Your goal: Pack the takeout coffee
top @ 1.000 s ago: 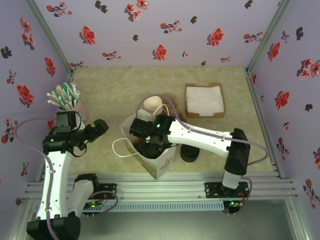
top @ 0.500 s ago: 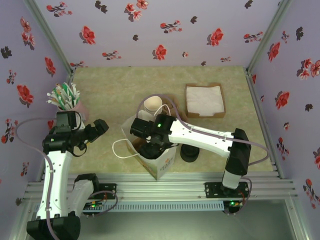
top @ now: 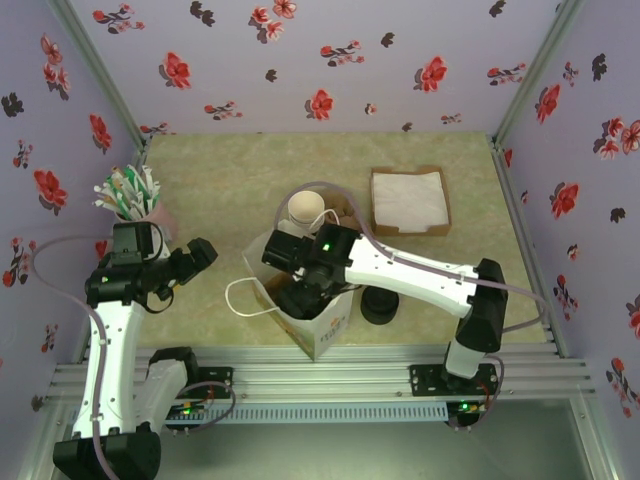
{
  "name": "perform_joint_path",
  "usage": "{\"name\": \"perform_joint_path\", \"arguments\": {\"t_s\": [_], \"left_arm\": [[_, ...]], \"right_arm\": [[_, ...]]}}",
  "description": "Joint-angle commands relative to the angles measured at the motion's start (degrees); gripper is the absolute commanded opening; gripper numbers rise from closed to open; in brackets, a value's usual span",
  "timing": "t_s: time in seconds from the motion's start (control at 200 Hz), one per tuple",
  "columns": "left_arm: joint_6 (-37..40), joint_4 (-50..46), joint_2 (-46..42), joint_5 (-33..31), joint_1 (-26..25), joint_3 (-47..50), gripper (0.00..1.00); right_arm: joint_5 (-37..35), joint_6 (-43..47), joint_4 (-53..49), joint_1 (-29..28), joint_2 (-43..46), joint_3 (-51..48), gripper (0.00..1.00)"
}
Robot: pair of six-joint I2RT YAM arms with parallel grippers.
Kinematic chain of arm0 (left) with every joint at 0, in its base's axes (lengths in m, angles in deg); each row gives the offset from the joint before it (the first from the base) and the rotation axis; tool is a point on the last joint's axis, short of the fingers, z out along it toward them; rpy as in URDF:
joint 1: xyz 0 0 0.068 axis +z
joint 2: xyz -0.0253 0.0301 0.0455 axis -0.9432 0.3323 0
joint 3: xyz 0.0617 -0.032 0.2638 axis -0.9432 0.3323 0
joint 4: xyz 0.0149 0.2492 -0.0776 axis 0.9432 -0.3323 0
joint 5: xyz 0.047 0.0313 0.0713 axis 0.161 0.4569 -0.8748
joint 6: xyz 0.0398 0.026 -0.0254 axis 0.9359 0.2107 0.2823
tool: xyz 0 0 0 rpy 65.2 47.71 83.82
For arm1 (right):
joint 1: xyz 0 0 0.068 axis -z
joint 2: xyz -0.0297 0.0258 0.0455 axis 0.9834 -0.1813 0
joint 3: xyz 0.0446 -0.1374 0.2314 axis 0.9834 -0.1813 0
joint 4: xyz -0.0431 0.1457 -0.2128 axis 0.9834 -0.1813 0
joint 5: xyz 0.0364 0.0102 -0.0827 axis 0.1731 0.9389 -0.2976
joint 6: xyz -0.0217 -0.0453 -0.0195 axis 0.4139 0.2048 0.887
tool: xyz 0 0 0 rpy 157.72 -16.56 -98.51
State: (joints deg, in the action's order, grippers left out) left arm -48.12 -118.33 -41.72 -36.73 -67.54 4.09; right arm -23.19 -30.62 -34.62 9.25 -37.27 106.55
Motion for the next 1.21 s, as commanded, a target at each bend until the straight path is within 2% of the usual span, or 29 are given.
{"name": "perform_joint_path", "arguments": {"t_s": [0.0, 0.405, 1.2], "left_arm": [[1.06, 0.17, -0.02, 0.47, -0.40, 0.00, 0.99], [0.94, -0.13, -0.13, 0.42, -0.50, 0.00, 0.99], [1.64, -2.87, -0.39, -0.89, -0.59, -4.81, 0.99]], "right_arm": [[0.31, -0.90, -1.68, -0.56, 2.99, 2.02, 0.92], [0.87, -1.65, -1.37, -0.62, 7.10, 2.15, 0.88], [-0.10, -2.30, 2.74, -0.62, 15.07, 3.46, 0.89]]}}
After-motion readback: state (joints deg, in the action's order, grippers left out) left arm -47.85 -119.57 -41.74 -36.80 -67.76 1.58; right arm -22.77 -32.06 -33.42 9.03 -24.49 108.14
